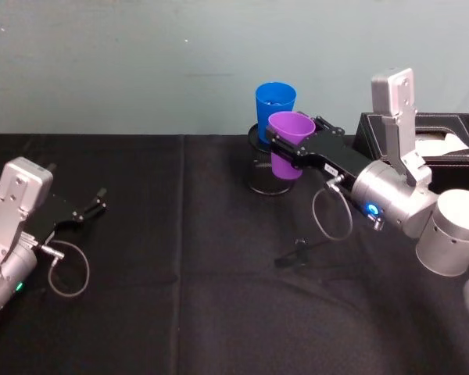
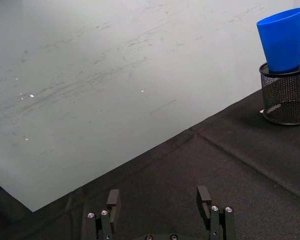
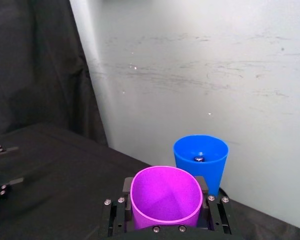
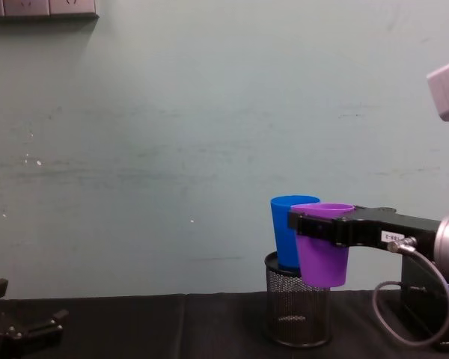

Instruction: Pick up one cup with a gripper and tap it against the other cup.

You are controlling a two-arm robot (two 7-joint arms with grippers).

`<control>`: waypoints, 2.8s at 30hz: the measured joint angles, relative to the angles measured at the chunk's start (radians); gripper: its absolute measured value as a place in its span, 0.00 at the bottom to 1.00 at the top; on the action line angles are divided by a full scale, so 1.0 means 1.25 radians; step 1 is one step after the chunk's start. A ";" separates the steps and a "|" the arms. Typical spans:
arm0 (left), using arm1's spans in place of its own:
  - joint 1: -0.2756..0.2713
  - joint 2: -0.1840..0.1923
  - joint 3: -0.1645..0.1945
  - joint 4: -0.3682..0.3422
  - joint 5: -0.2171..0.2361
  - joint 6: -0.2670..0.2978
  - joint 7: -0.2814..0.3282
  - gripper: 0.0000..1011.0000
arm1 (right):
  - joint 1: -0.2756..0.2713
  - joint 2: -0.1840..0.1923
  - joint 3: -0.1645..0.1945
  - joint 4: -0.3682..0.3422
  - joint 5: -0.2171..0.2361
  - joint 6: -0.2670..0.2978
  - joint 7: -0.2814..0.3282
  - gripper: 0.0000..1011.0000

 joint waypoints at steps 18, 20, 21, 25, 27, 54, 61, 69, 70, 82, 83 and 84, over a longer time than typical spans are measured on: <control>0.000 0.000 0.000 0.000 0.000 0.000 0.000 0.99 | 0.098 -0.056 -0.006 0.126 -0.032 -0.025 0.008 0.73; 0.000 0.000 0.000 0.000 0.000 0.000 0.000 0.99 | 0.104 -0.060 -0.006 0.135 -0.035 -0.026 0.010 0.73; 0.000 0.000 0.000 0.000 0.000 0.000 0.000 0.99 | 0.107 -0.061 -0.006 0.139 -0.036 -0.026 0.011 0.73; 0.000 0.000 0.000 0.000 0.000 0.000 0.000 0.99 | 0.127 -0.072 -0.006 0.171 -0.041 -0.032 0.014 0.73; 0.000 0.000 0.000 0.000 0.000 0.000 0.000 0.99 | 0.133 -0.075 -0.006 0.180 -0.043 -0.034 0.017 0.72; 0.000 0.000 0.000 0.000 0.000 0.000 0.000 0.99 | 0.159 -0.096 0.008 0.221 -0.049 -0.036 0.028 0.73; 0.000 0.000 0.000 0.000 0.000 0.000 0.000 0.99 | 0.159 -0.096 0.007 0.221 -0.050 -0.036 0.028 0.73; 0.000 0.000 0.000 0.000 0.000 0.000 0.000 0.99 | 0.159 -0.096 0.007 0.220 -0.050 -0.036 0.028 0.73; 0.000 0.000 0.000 0.000 0.000 0.000 0.000 0.99 | 0.159 -0.096 0.006 0.220 -0.050 -0.036 0.028 0.73; 0.000 0.000 0.000 0.000 0.000 0.000 0.000 0.99 | 0.159 -0.096 0.006 0.220 -0.050 -0.036 0.027 0.73; 0.000 0.000 0.000 0.000 0.000 0.000 0.000 0.99 | 0.159 -0.096 0.006 0.220 -0.050 -0.036 0.027 0.73; 0.000 0.000 0.000 0.000 0.000 0.000 0.000 0.99 | 0.159 -0.096 0.006 0.220 -0.050 -0.036 0.027 0.73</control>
